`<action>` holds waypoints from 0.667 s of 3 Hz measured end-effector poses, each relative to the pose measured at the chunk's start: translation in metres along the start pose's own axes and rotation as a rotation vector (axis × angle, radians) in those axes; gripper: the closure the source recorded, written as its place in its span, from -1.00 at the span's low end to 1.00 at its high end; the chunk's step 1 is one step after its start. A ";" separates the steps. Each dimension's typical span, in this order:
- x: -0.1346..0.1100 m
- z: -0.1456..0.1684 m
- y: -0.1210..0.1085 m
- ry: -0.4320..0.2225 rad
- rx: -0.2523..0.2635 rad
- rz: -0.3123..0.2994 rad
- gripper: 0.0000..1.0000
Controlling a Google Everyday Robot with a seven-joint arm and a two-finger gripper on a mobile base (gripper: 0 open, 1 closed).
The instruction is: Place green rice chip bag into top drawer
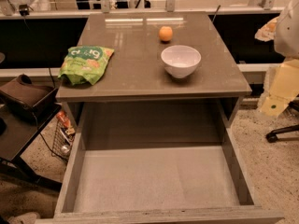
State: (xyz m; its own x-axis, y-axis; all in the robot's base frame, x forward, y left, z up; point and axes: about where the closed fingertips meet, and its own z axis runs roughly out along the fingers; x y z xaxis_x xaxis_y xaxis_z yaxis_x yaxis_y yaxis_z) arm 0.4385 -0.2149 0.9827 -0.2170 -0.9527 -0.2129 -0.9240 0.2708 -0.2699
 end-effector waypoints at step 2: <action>-0.008 -0.001 -0.018 -0.067 0.011 0.041 -1.00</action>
Offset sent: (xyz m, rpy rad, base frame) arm 0.0465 0.0053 0.0148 0.1845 -0.0400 -0.0579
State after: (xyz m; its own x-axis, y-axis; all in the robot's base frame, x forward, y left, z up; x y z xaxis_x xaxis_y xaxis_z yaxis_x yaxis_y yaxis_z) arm 0.4565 -0.2120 0.9900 -0.2324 -0.9296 -0.2861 -0.9111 0.3110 -0.2704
